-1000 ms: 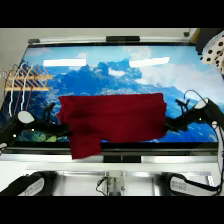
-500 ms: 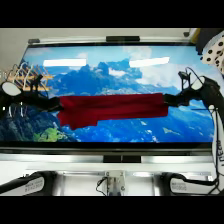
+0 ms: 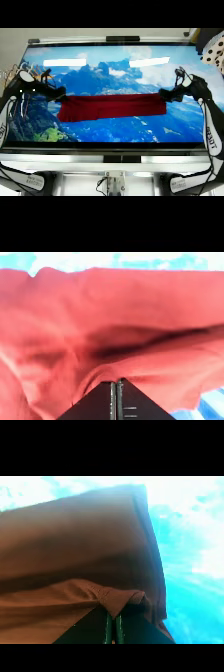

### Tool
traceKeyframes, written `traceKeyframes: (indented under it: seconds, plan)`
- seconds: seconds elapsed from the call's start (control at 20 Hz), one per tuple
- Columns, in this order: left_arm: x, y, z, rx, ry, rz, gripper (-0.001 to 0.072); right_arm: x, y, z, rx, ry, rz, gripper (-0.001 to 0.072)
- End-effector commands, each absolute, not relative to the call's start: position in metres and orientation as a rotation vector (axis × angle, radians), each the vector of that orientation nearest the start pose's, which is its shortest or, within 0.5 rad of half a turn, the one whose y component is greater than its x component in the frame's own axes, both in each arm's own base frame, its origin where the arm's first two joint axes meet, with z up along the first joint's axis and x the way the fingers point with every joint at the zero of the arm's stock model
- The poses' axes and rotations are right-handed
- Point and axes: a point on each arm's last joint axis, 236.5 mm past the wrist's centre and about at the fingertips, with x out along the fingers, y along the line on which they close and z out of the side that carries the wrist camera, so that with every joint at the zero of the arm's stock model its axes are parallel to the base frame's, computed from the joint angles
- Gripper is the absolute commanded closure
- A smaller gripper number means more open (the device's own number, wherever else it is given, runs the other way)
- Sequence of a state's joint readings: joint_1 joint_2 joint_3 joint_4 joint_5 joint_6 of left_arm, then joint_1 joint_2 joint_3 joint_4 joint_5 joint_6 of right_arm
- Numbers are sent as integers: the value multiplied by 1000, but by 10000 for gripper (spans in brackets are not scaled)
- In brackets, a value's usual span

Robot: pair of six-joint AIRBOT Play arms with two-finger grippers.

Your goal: Fold the shirts.

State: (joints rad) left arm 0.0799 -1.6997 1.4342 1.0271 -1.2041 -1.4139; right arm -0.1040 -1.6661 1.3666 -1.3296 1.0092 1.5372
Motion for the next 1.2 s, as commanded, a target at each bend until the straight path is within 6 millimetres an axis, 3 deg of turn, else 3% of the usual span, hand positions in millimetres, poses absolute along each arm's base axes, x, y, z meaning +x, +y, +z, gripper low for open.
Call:
traceKeyframes:
  seconds: [0.0, 0.05, 0.1, 0.15, 0.3, 0.4, 0.6, 0.7, 0.75, 0.9, 1.0, 1.05, 1.1, 1.15]
  plan:
    - [460, -79, -69, -479, 1409, -302, 666, 474, 2, -72, 312, 1272, 18, 481]
    - [458, -79, -71, -479, 1421, -306, 573, 471, 3, -71, 291, 1284, 37, 141]
    - [455, -79, -70, -480, 1429, -310, 404, 466, 0, -69, 261, 1310, 56, 48]
    - [453, -76, -66, -476, 1437, -320, 242, 461, -6, -67, 252, 1332, 58, 48]
    - [450, -69, -47, -467, 1457, -354, 235, 457, -22, -66, 351, 1344, 39, 48]
    - [454, -67, -31, -457, 1430, -363, 239, 458, -19, -75, 446, 1355, 47, 48]
    - [462, -70, 2, -434, 1358, -383, 243, 459, 0, -104, 579, 1407, 84, 48]
    - [463, -76, 17, -450, 1325, -403, 243, 459, 20, -114, 641, 1430, 133, 52]
    - [463, -81, 23, -462, 1312, -419, 243, 457, 29, -116, 654, 1444, 153, 76]
    - [462, -103, 36, -481, 1294, -475, 243, 456, 44, -114, 654, 1453, 192, 536]
    - [457, -131, 41, -492, 1298, -538, 255, 459, 52, -88, 647, 1407, 274, 638]
    - [454, -149, 43, -494, 1304, -576, 369, 460, 50, -72, 621, 1373, 286, 638]
    - [450, -171, 43, -487, 1308, -617, 528, 462, 50, -49, 600, 1329, 298, 639]
    - [447, -194, 40, -469, 1308, -647, 627, 461, 51, -23, 581, 1286, 313, 638]
